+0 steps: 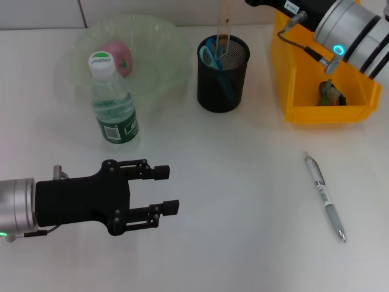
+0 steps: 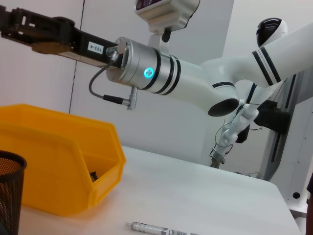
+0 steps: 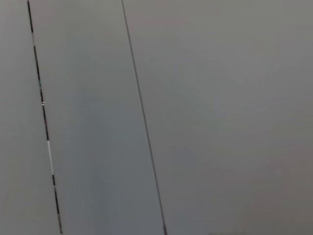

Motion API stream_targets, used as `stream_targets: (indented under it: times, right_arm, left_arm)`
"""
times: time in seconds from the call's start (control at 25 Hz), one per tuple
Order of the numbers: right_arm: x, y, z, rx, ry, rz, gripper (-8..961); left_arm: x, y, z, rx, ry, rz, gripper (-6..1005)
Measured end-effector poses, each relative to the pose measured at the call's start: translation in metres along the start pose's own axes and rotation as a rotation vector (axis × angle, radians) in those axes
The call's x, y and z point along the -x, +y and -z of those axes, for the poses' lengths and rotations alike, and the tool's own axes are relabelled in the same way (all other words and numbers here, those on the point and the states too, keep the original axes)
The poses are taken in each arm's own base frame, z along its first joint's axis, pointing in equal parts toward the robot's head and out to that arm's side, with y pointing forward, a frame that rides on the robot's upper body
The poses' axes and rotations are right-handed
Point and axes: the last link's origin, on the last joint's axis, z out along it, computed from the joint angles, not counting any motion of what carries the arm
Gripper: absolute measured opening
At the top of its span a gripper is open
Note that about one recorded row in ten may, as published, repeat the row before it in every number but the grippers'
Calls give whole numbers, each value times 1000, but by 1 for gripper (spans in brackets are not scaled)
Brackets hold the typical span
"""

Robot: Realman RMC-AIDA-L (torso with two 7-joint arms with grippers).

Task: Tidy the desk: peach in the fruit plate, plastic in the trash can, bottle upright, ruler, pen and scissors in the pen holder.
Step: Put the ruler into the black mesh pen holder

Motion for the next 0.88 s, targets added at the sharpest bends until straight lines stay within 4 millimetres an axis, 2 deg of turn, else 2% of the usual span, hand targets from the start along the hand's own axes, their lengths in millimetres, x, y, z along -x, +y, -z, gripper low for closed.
stream_targets:
  times: [0.44, 0.88]
  right_arm:
    - [-8, 1, -17, -31, 75, -5, 381]
    - [-14, 4, -16, -20, 107, -2, 382]
  left_arm:
    - [2, 3, 1, 3, 3, 7, 639]
    - [3, 3, 2, -7, 13, 11, 639]
